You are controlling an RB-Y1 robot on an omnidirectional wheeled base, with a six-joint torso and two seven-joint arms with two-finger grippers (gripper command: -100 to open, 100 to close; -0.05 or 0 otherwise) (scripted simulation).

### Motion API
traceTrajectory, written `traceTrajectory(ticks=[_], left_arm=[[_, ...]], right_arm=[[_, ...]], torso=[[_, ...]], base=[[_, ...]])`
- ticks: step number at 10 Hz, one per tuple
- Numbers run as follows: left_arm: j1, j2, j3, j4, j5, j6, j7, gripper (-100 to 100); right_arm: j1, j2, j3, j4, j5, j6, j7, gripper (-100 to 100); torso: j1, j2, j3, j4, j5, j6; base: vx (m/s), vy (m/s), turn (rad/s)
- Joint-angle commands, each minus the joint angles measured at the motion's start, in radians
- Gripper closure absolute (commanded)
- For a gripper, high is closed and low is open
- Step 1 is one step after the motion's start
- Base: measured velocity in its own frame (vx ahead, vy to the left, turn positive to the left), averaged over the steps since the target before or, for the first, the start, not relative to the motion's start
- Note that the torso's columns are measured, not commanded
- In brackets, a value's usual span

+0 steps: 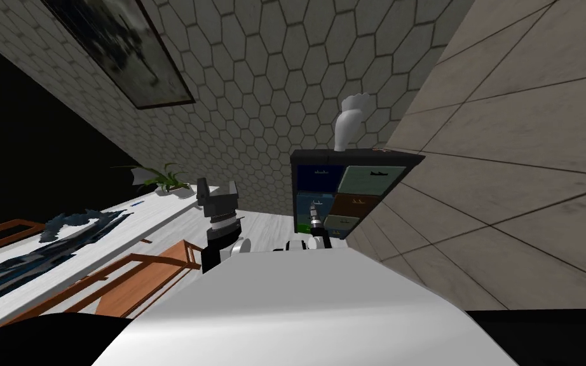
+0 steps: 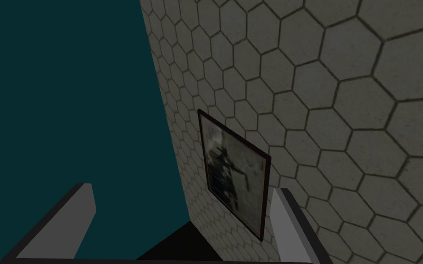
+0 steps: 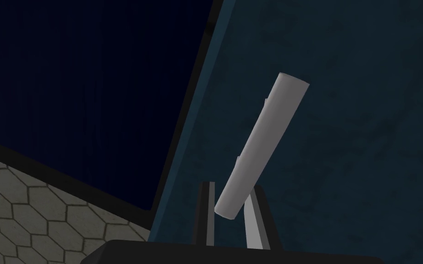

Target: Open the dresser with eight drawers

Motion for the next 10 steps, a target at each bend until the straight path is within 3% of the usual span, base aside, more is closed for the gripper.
traceTrajectory(ticks=[1,3,4,5,10], left_arm=[[0.0,0.0,0.0,0.0,0.0,0.0,0.0,0],[0.0,0.0,0.0,0.0,0.0,0.0,0.0,0],[0.0,0.0,0.0,0.0,0.0,0.0,0.0,0],[0.0,0.0,0.0,0.0,0.0,0.0,0.0,0],[0.0,0.0,0.0,0.0,0.0,0.0,0.0,0]], right_arm=[[0.022,-0.008,-0.059,-0.007,-0.025,-0.005,-0.002,100],[0.022,-0.008,-0.117,-0.007,-0.025,-0.005,-0.002,100],[0.022,-0.008,-0.121,-0.007,-0.025,-0.005,-0.002,100],[0.047,-0.011,-0.155,-0.029,-0.046,-0.004,0.0,100],[0.071,-0.014,-0.293,-0.05,-0.068,-0.003,0.003,100]], torso=[[-0.003,-0.002,-0.001,-0.001,0.0,0.004],[0.001,0.002,0.002,-0.003,-0.001,-0.001],[-0.001,0.001,0.0,-0.001,-0.001,0.002],[-0.004,0.0,0.0,-0.001,-0.001,0.005],[0.001,0.001,0.001,-0.003,-0.003,-0.003]], base=[[-0.079,0.027,0.396],[-0.074,0.013,0.298],[-0.016,0.007,0.018],[-0.08,0.025,0.388],[-0.083,0.026,0.331]])
